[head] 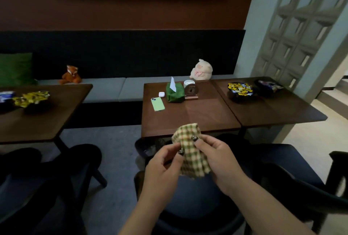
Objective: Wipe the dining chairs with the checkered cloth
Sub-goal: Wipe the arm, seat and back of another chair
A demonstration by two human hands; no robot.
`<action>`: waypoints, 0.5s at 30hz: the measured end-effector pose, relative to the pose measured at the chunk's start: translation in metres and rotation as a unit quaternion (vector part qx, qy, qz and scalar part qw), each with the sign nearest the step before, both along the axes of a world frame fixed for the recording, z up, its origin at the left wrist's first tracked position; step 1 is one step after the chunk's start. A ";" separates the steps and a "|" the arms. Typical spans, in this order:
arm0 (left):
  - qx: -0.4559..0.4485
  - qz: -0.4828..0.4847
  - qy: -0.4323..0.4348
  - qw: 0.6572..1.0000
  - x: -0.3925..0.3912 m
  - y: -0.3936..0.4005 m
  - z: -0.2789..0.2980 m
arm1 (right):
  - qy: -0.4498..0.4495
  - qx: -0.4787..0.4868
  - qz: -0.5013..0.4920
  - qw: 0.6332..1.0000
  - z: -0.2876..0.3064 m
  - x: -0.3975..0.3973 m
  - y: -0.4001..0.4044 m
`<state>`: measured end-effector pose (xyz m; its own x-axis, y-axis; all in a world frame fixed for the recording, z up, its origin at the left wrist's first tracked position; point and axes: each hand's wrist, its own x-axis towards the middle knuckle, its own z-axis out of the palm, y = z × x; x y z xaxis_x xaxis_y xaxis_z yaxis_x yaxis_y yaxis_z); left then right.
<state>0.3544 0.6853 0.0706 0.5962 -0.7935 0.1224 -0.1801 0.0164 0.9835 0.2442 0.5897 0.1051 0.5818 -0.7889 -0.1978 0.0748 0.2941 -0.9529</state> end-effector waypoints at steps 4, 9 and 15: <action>-0.021 -0.087 0.106 0.990 0.018 0.048 0.016 | -0.029 0.014 0.013 0.999 0.006 0.030 0.053; 0.007 -0.066 0.100 0.993 0.033 0.102 0.025 | -0.016 -0.041 0.046 0.998 0.005 0.044 0.104; 0.022 0.003 0.128 0.992 0.042 0.145 0.032 | 0.029 -0.114 0.052 0.992 0.012 0.050 0.122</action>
<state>0.3960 0.8302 0.1030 0.6085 -0.7905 -0.0688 0.0753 -0.0288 0.9967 0.2945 0.7120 0.1167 0.6556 -0.7530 -0.0573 -0.0021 0.0741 -0.9973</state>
